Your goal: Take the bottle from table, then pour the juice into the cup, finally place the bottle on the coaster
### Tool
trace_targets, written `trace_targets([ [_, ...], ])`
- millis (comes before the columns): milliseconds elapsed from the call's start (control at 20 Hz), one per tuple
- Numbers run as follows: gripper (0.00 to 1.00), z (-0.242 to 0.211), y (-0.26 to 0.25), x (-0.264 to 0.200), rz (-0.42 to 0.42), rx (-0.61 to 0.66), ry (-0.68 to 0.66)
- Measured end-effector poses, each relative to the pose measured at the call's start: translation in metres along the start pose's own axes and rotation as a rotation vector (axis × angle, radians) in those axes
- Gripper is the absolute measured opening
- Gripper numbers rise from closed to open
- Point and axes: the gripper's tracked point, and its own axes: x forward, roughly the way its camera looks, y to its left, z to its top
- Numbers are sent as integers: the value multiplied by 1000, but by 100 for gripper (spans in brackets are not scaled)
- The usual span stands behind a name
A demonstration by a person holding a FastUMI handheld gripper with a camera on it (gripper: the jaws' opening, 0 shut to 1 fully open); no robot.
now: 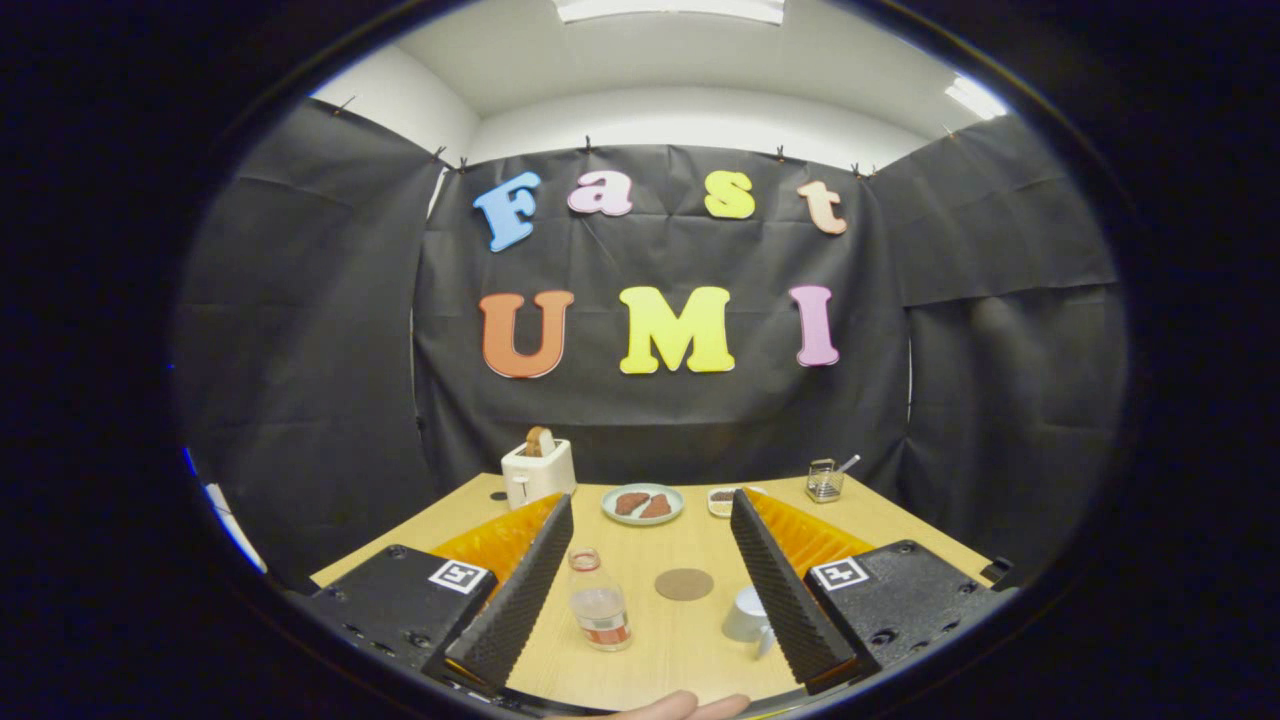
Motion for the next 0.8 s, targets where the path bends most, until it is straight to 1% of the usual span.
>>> trace_targets([
  [150,100,-11,7,0,-1,-6,-4],
  [450,100,-40,25,-4,24,-15,-20],
  [800,100,-84,31,10,5,-11,2],
])
